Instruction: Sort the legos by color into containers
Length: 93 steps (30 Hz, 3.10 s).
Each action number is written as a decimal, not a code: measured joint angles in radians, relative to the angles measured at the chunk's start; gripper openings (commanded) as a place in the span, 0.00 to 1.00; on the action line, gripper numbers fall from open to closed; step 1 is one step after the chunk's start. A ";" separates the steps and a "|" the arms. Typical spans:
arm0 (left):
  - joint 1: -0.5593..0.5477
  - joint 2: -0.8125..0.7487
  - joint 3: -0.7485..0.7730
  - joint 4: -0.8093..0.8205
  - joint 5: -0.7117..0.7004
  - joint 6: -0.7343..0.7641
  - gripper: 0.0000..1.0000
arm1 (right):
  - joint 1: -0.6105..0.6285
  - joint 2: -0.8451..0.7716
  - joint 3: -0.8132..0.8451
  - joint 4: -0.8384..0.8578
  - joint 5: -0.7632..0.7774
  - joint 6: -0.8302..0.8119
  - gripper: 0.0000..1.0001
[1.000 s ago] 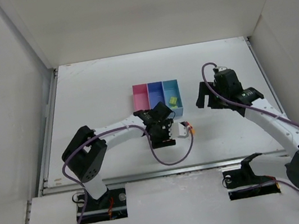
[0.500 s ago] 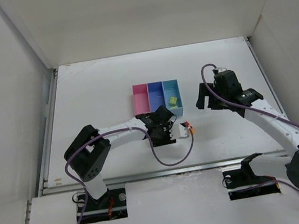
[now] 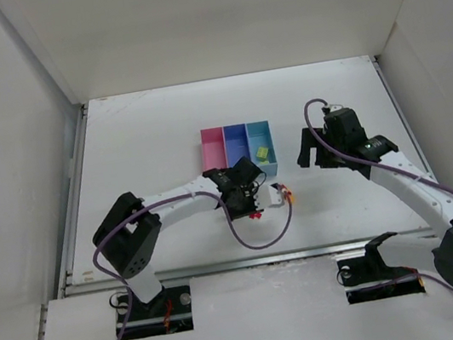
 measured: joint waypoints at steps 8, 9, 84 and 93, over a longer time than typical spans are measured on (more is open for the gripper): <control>0.105 -0.168 0.296 -0.081 0.076 -0.099 0.00 | 0.000 0.008 0.000 0.019 -0.030 0.000 0.94; 0.134 -0.193 0.328 -0.062 0.090 -0.123 0.00 | 0.000 0.014 0.000 0.024 -0.034 0.000 0.94; 0.845 -0.547 0.133 0.120 -0.052 -0.587 0.77 | 0.540 0.565 0.178 0.025 -0.023 -0.203 0.59; 0.866 -0.546 0.129 0.121 -0.020 -0.601 0.77 | 0.589 0.603 0.182 0.038 -0.002 -0.206 0.57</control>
